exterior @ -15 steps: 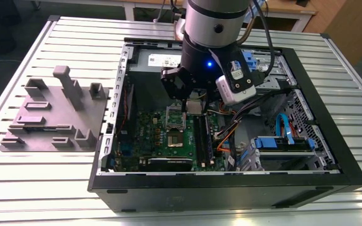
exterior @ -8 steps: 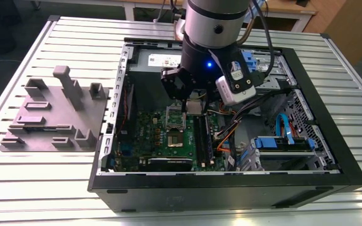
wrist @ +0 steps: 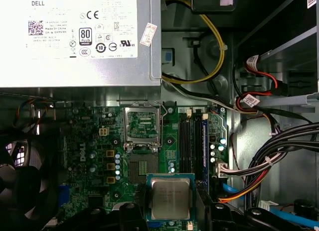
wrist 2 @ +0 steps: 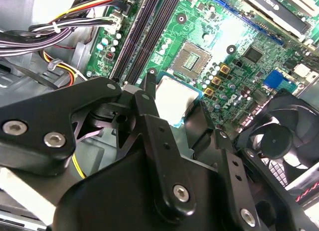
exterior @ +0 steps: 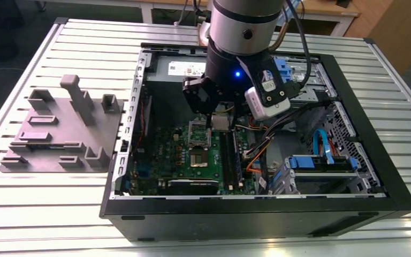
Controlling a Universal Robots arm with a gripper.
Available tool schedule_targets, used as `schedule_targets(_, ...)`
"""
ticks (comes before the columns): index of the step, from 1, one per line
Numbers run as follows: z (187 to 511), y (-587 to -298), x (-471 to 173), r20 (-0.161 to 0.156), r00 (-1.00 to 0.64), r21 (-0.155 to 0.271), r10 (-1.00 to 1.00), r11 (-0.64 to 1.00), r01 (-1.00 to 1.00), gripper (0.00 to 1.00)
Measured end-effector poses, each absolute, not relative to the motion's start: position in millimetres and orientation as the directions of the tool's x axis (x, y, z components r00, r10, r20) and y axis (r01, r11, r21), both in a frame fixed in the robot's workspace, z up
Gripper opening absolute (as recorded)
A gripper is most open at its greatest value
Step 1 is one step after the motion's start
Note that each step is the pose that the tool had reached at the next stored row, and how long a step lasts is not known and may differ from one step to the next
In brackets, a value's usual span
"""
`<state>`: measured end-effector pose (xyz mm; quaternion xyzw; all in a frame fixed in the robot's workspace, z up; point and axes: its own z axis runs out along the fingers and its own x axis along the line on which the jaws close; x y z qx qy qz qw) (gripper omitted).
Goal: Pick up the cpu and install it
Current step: 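Place the cpu into insertion slot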
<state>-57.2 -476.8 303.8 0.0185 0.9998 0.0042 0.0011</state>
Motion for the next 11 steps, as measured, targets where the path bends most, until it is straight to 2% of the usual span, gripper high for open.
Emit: schedule_targets(11, 296.8, -476.8, -57.3, -0.002, -1.000, 0.009, -0.003, 1.000, -0.003, 0.47)
